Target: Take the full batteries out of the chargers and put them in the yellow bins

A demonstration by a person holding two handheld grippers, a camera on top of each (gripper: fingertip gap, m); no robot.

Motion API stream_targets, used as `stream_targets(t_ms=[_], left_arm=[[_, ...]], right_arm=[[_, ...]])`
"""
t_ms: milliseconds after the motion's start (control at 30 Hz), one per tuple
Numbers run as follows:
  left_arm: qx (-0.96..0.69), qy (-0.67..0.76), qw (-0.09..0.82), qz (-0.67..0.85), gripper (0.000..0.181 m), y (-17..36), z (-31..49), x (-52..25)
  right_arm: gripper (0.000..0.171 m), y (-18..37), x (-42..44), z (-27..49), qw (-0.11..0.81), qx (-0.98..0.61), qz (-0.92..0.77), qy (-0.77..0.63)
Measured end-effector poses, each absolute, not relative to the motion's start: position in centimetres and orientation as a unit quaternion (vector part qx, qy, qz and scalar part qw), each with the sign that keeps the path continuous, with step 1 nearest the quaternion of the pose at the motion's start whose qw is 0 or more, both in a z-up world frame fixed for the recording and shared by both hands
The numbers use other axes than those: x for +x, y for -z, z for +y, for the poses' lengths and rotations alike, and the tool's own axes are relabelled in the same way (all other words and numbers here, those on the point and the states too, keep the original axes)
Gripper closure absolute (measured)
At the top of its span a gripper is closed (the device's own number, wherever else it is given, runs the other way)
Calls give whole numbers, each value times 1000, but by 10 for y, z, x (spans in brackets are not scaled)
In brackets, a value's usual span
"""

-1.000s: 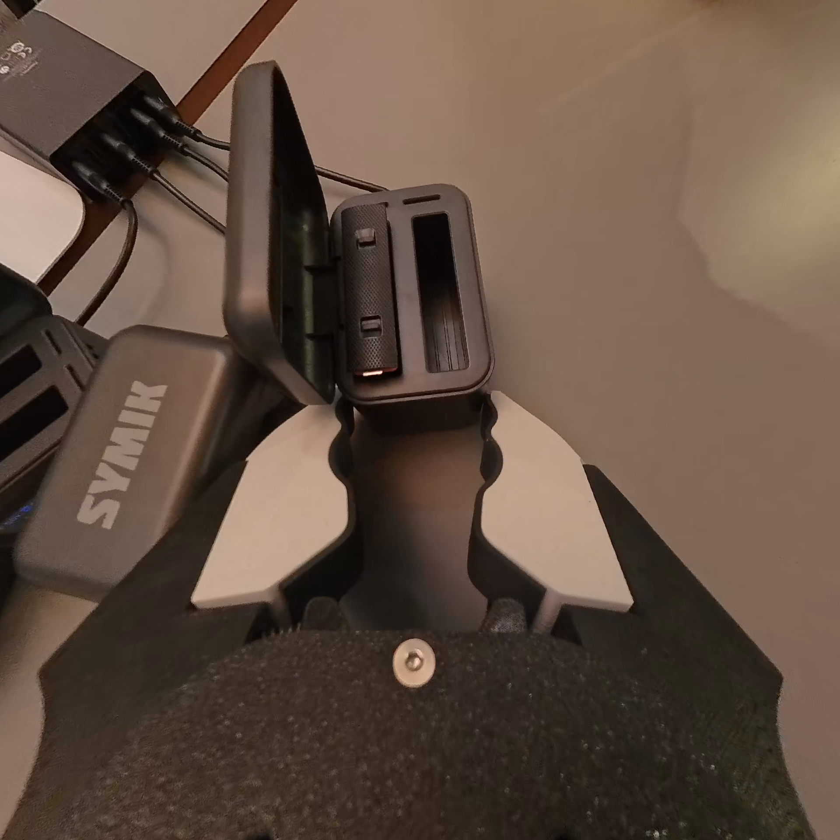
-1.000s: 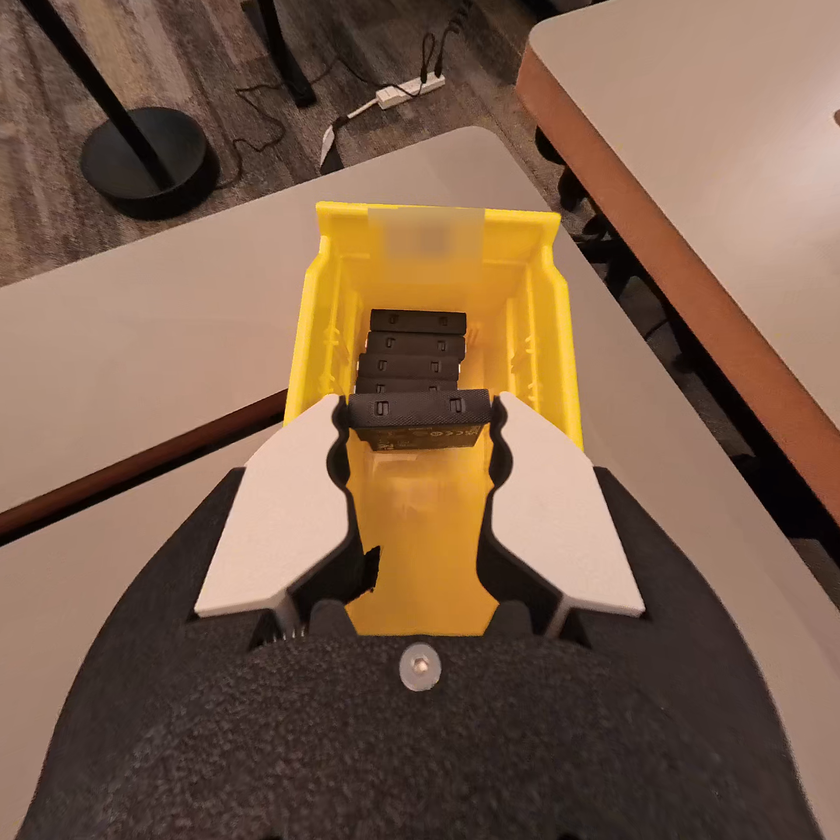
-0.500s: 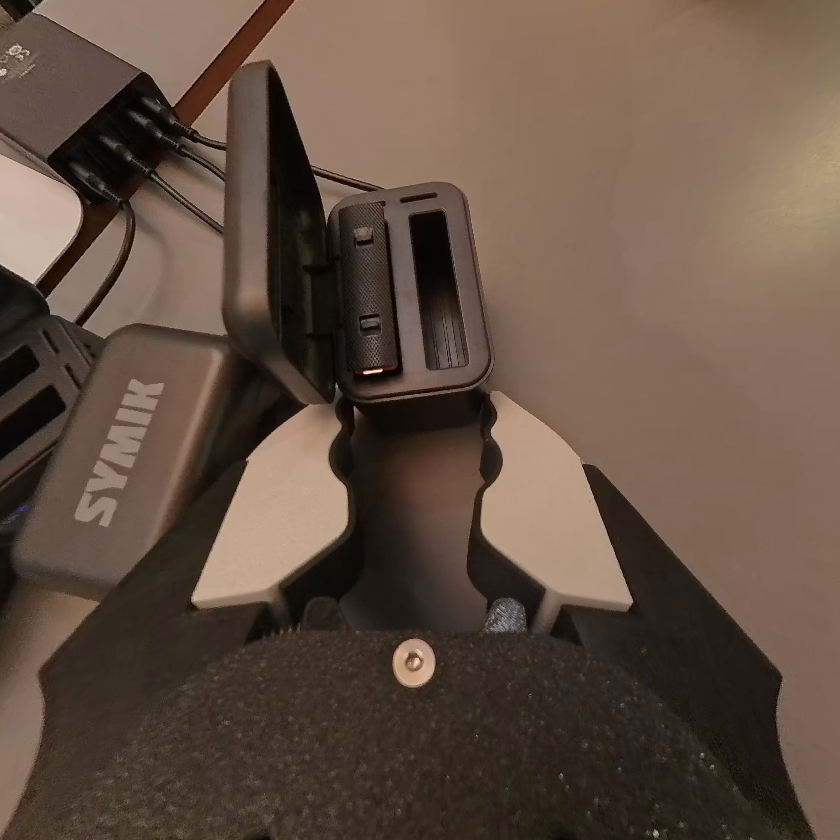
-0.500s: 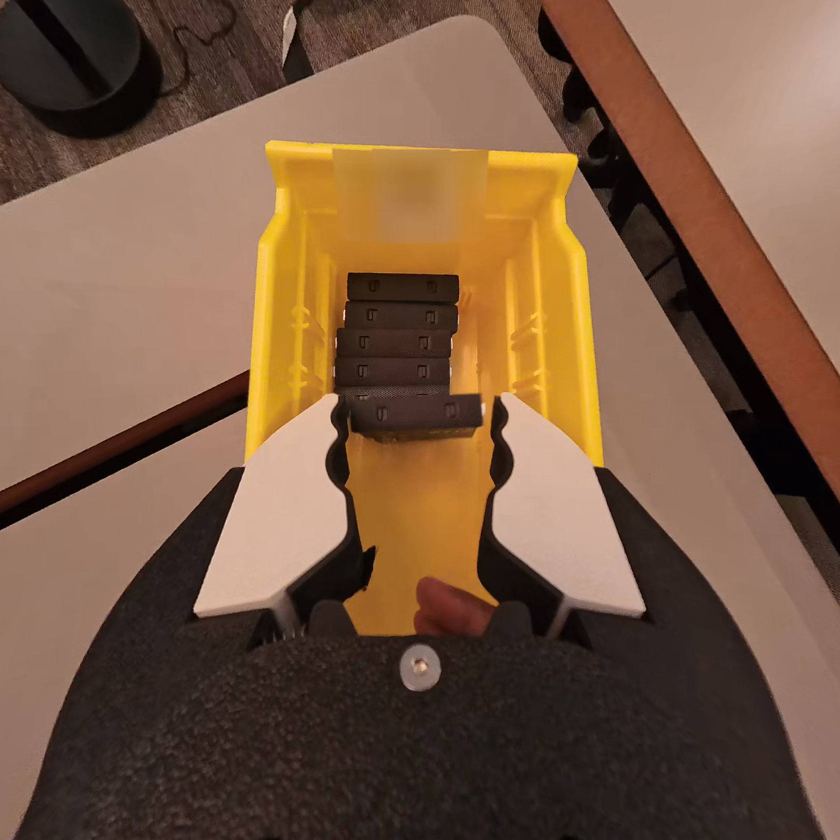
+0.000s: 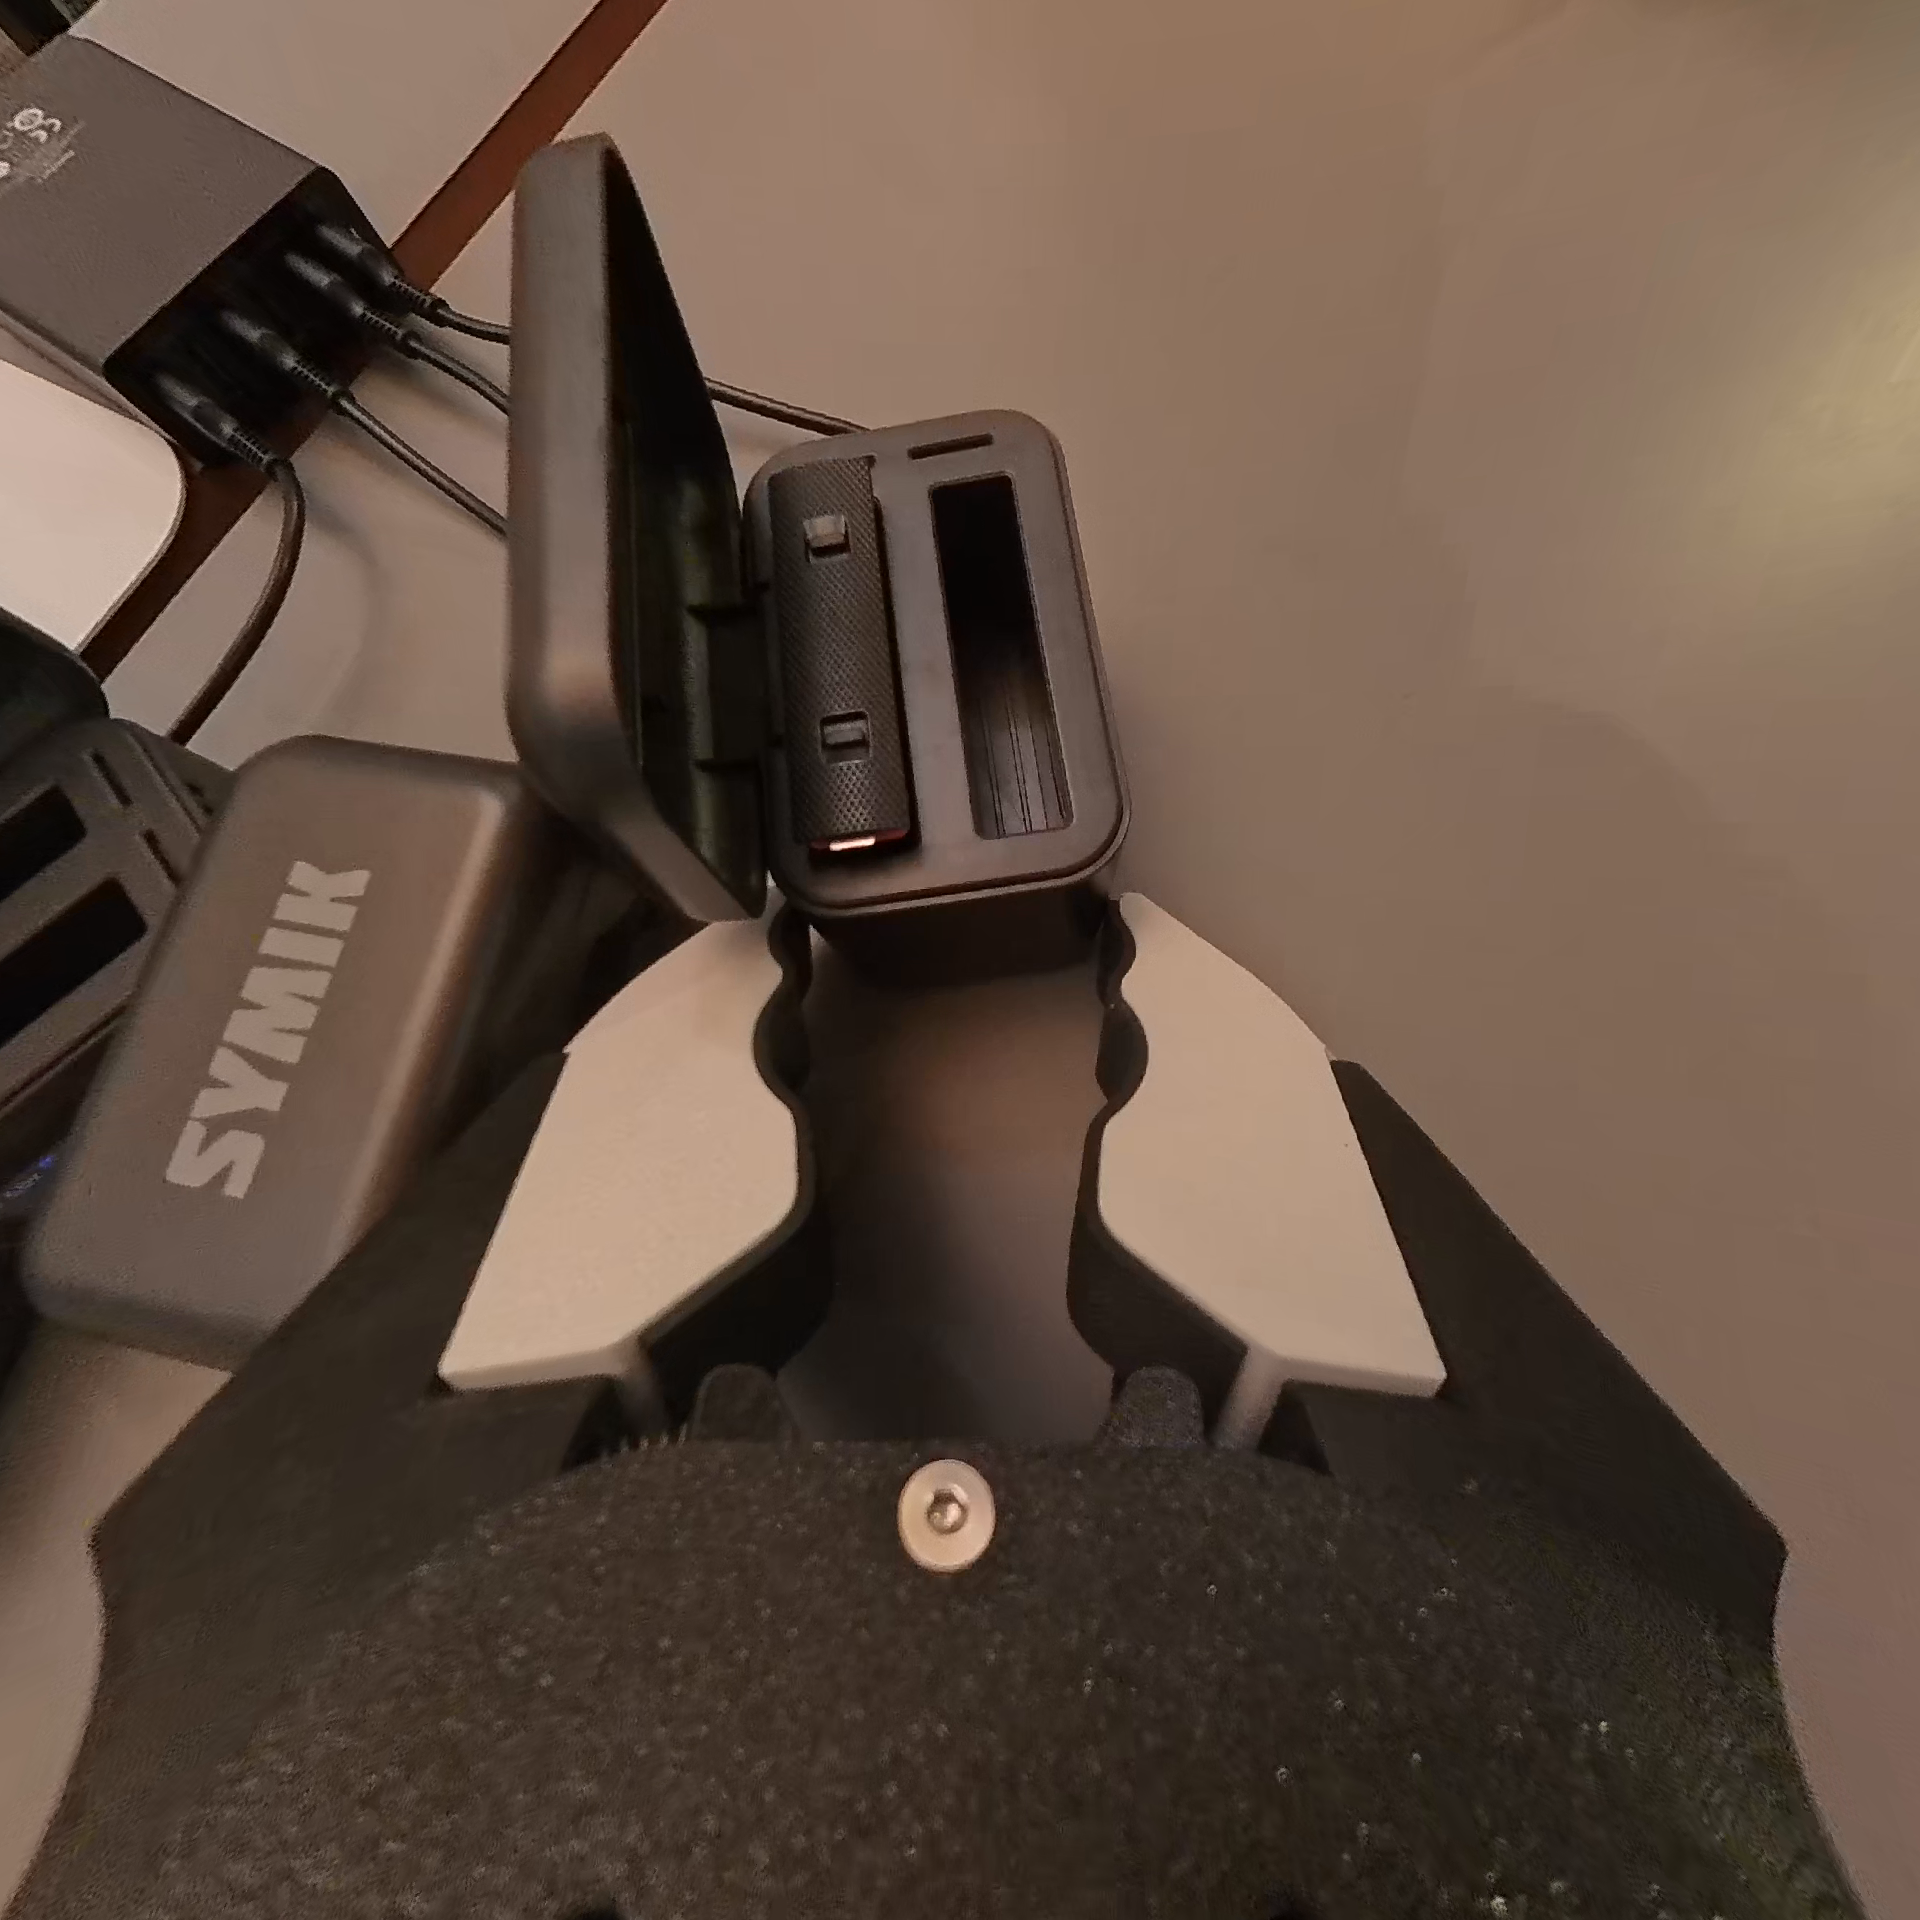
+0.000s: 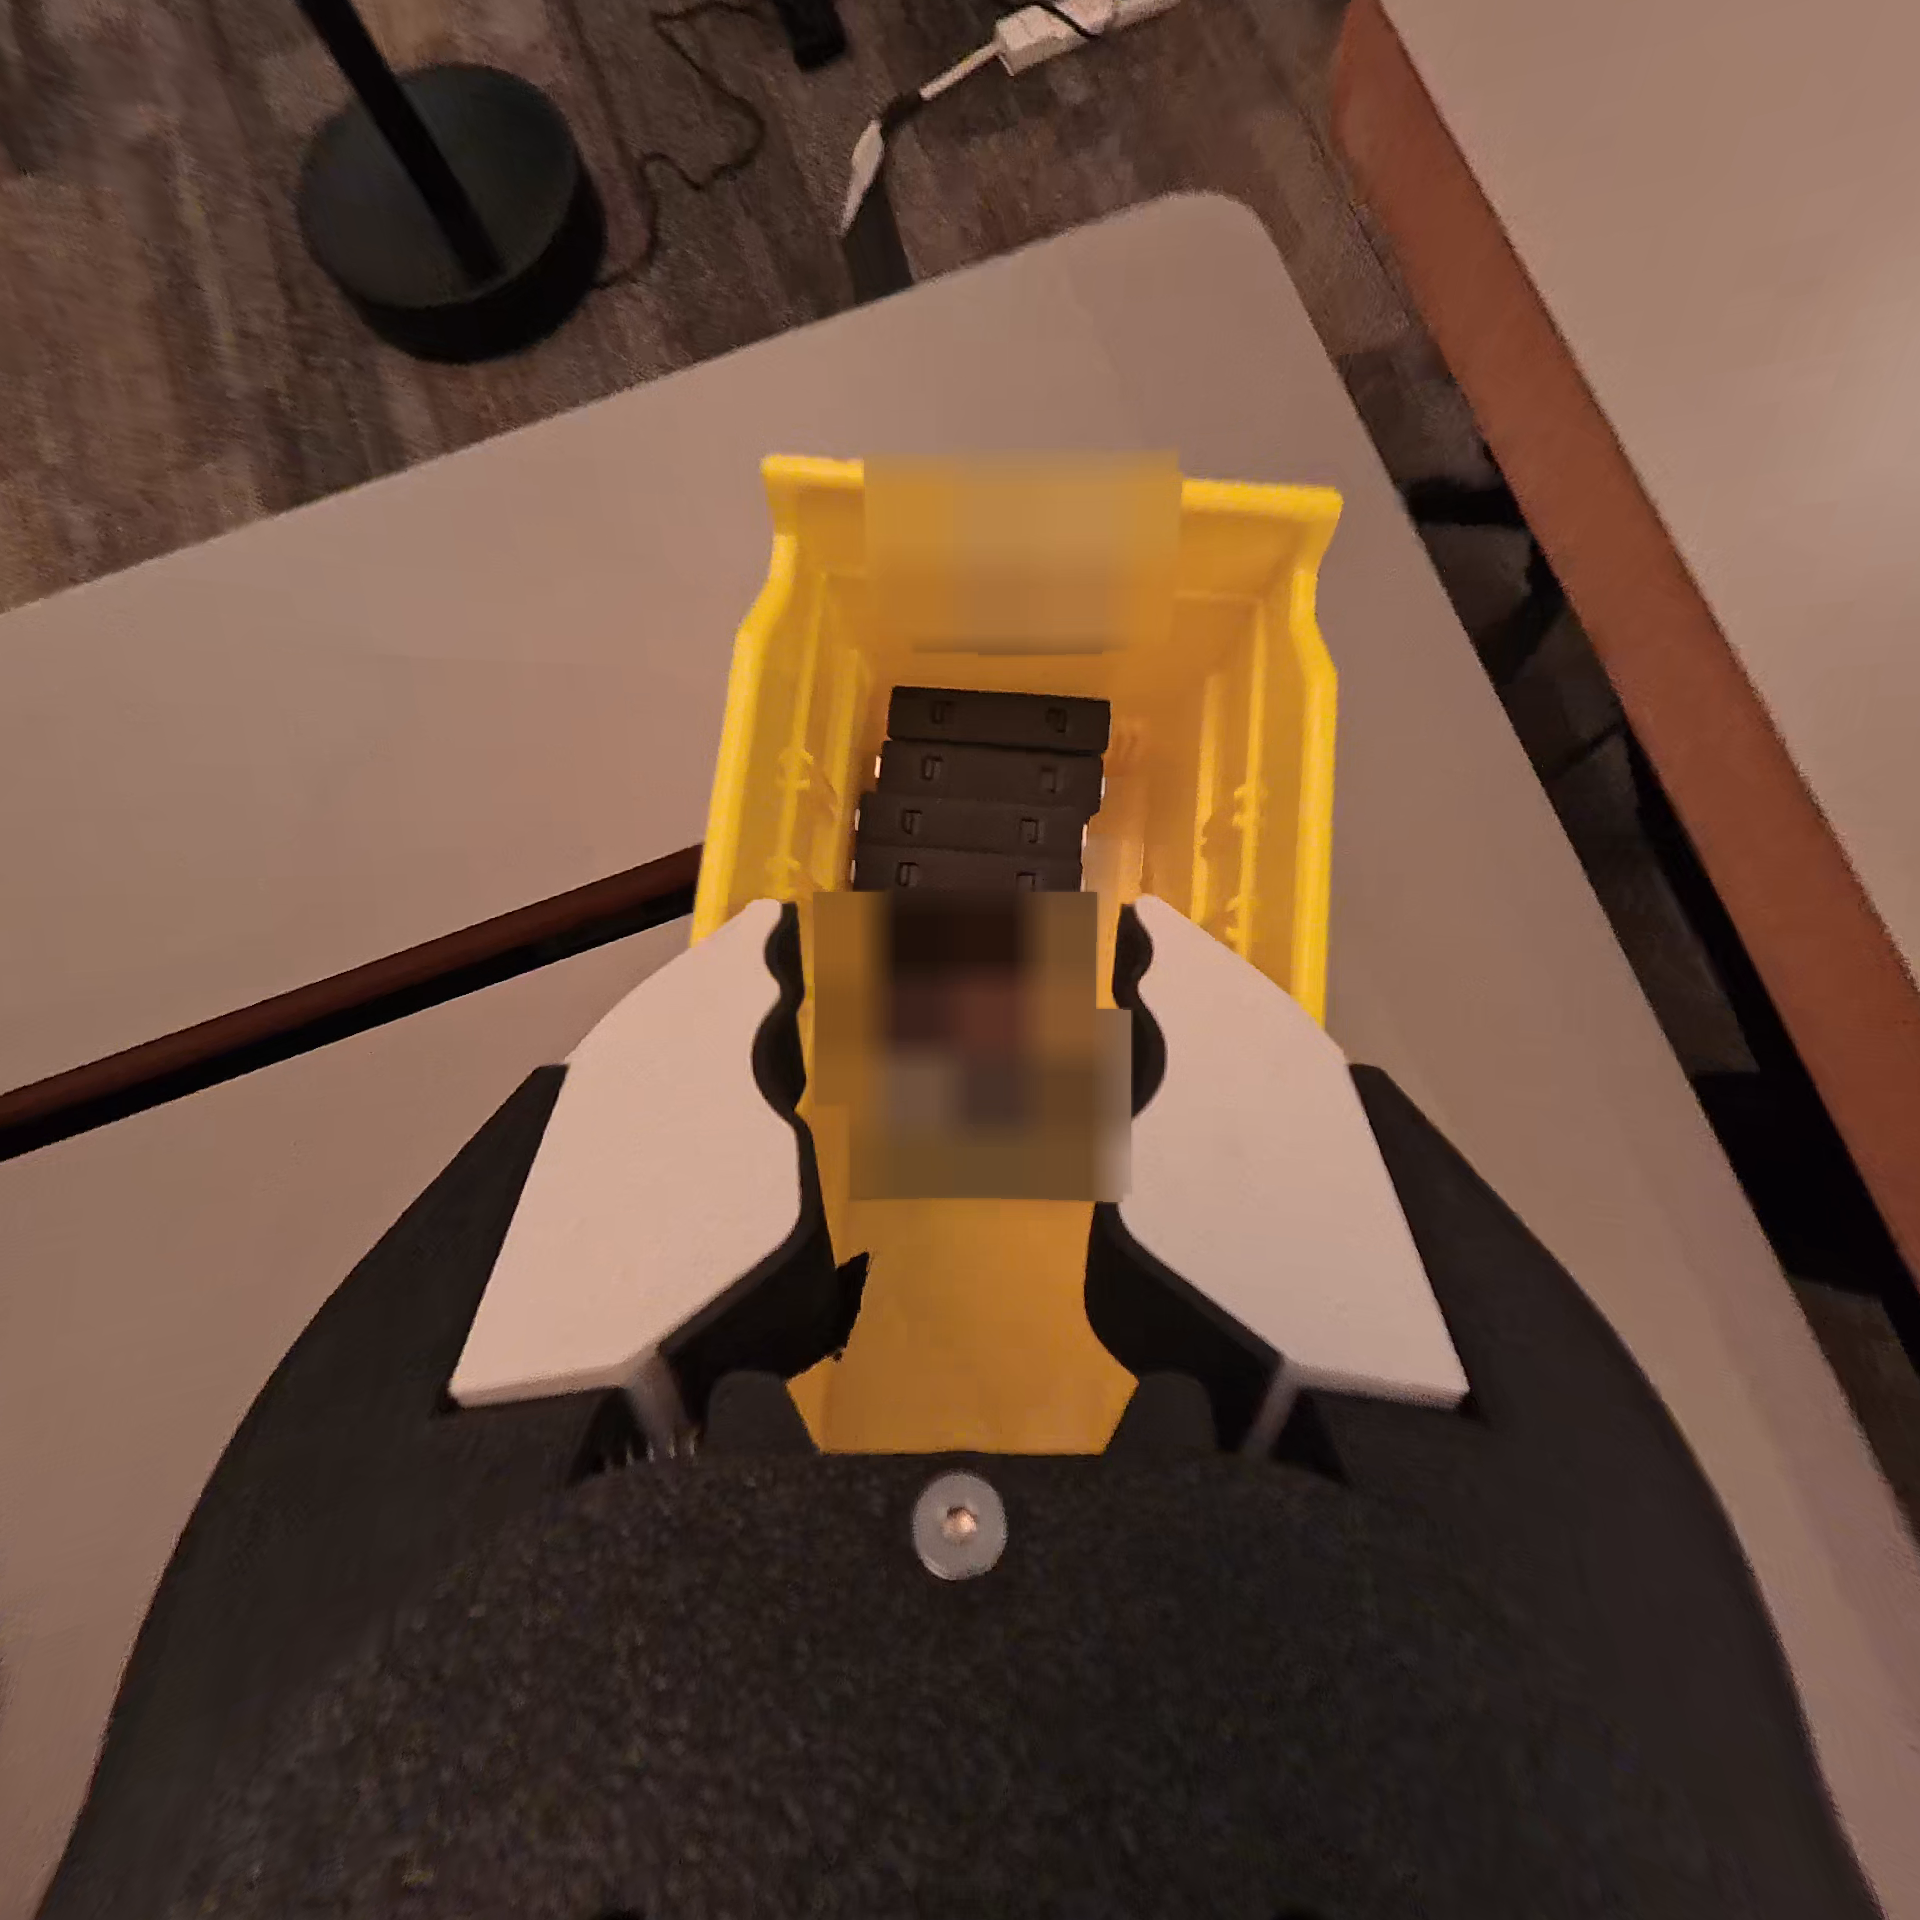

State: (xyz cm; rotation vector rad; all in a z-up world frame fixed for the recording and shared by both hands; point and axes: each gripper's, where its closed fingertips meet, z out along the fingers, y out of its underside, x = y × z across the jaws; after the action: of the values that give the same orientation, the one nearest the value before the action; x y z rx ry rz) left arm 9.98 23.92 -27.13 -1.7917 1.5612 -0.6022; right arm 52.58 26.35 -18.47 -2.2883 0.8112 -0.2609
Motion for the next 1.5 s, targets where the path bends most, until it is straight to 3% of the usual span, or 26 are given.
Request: stream_targets(t_ms=[133, 367, 500, 633, 733, 867, 1000, 1100, 1233, 1333, 1500], left_arm=[[-687, 230, 340, 599, 127, 271, 239, 100], [-682, 226, 349, 601, 127, 272, 240, 100], [-679, 225, 353, 603, 127, 272, 240, 100], [-667, 229, 353, 615, 127, 272, 241, 100], [-657, 233, 348, 626, 128, 272, 241, 101], [-642, 239, 338, 646, 130, 272, 237, 107], [-632, 239, 329, 660, 133, 272, 235, 116], [-632, 239, 330, 660, 134, 272, 235, 120], [-639, 228, 321, 661, 138, 273, 235, 114], [-668, 212, 246, 669, 136, 275, 223, 90], [-687, 191, 269, 647, 141, 254, 228, 51]], right_arm=[[116, 159, 520, 266, 368, -894, 246, 72], [115, 151, 511, 242, 297, -947, 36, 112], [117, 113, 475, 244, 404, -907, -20, 113], [120, 81, 373, 233, 512, -843, -149, 75], [114, 110, 284, 216, 480, -826, -294, 15], [92, 172, 212, 208, 393, -817, -422, -21], [70, 224, 172, 224, 344, -845, -399, -97], [62, 238, 149, 238, 367, -855, -336, -148], [73, 248, 138, 250, 383, -865, -280, -162], [78, 253, 135, 251, 385, -874, -246, -163], [81, 251, 154, 259, 408, -894, -155, -102]])
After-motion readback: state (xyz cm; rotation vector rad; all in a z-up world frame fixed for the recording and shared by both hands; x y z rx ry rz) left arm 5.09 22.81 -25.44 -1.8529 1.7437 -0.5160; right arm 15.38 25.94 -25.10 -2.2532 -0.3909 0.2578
